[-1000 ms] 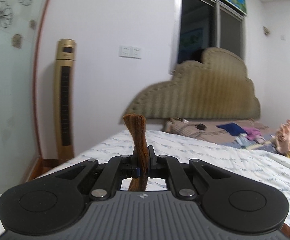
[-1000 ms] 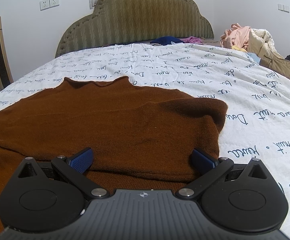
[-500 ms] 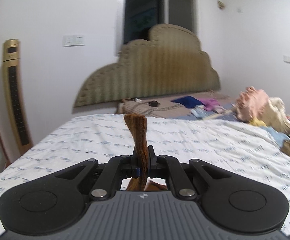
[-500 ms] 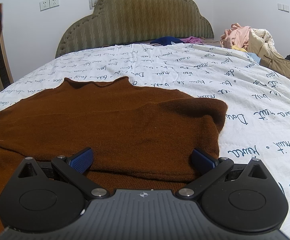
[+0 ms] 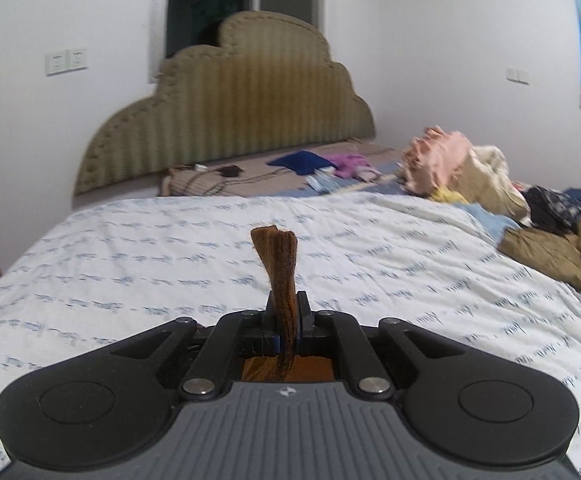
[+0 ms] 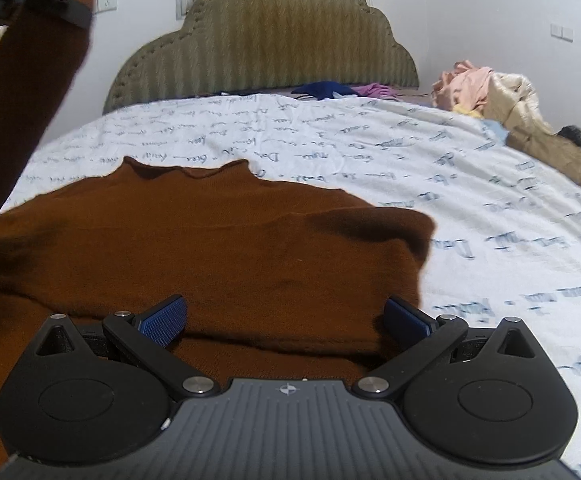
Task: Fold small clothes
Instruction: 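Lay the sleeve across the sweater body and open the left tool, then withdraw the open left tool from the sweater, then move both open tools to the hem of the brown sweater, then close both tools on the sweater hem, then lift the hem with both tools and fold it toward the collar, then lower the held hem onto the sweater near the collar with both tools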
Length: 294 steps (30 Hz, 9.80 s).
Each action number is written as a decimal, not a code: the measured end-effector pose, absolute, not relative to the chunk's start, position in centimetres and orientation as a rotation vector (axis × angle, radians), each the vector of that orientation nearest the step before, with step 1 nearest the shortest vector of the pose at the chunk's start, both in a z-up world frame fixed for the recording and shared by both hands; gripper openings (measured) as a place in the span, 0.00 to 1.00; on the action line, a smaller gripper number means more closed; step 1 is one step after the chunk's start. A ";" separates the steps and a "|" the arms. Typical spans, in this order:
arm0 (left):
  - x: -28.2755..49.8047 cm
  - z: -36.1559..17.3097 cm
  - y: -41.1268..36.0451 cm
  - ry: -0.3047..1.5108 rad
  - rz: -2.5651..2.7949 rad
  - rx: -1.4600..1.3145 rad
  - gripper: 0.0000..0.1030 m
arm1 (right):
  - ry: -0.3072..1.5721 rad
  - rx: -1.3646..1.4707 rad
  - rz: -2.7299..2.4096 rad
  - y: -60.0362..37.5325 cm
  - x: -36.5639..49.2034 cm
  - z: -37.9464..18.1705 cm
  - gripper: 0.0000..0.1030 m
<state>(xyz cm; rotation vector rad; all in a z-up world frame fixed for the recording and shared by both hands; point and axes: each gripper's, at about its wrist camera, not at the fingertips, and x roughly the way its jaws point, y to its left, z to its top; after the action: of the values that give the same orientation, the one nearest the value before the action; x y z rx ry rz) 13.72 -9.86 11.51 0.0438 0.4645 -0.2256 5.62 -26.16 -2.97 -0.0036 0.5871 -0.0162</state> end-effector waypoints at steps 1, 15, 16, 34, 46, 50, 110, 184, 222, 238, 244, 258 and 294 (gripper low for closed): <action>13.7 11.2 -10.4 0.470 -0.241 0.049 0.06 | 0.591 -0.023 -0.019 -26.1 5.2 -2.8 1.00; 13.4 7.8 -18.5 0.524 -0.391 0.147 0.06 | 0.625 0.097 0.016 -28.8 2.8 -4.2 1.00; 13.5 7.5 -19.2 0.524 -0.392 0.154 0.06 | 0.625 0.104 0.017 -29.0 2.8 -4.3 1.00; 17.7 3.6 -22.2 0.806 -0.543 0.009 0.83 | 0.619 0.153 0.034 -29.9 2.9 -4.8 1.00; 15.4 7.9 -12.7 0.629 -0.411 0.000 0.96 | 0.553 0.237 0.060 -31.4 1.7 -4.2 1.00; 14.0 6.1 -7.1 0.555 -0.219 0.109 0.96 | 0.440 0.323 0.078 -34.4 1.1 -1.6 0.98; 1.7 -2.7 8.2 0.611 0.019 -0.036 1.00 | 0.610 0.184 -0.028 -31.6 7.4 -4.5 1.00; 1.4 5.1 12.2 0.901 -0.698 -0.572 0.13 | 0.577 0.670 0.601 -35.5 -8.3 1.8 0.15; -4.6 -4.5 8.7 0.921 -0.739 -0.535 0.10 | 0.667 0.419 0.202 -35.7 -9.8 -4.2 0.15; -2.8 1.6 10.4 0.627 -0.564 -0.282 0.08 | 0.558 0.507 0.287 -37.4 -11.4 0.1 0.14; -0.8 -3.4 11.9 0.774 -0.568 -0.473 0.11 | 0.681 0.612 0.241 -37.2 -9.1 -5.1 0.19; -2.3 -2.4 11.3 0.762 -0.659 -0.484 0.09 | 0.679 0.667 0.399 -36.0 -8.9 -4.5 0.15; -9.6 7.4 13.5 0.388 -0.714 -0.481 0.06 | 0.329 0.706 0.530 -38.7 -14.8 5.3 0.14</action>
<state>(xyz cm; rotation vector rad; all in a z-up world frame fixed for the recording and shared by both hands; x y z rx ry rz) -9.58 13.46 7.42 -0.4809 0.3877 -0.7136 -14.79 -38.70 5.28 0.7056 0.3291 0.5300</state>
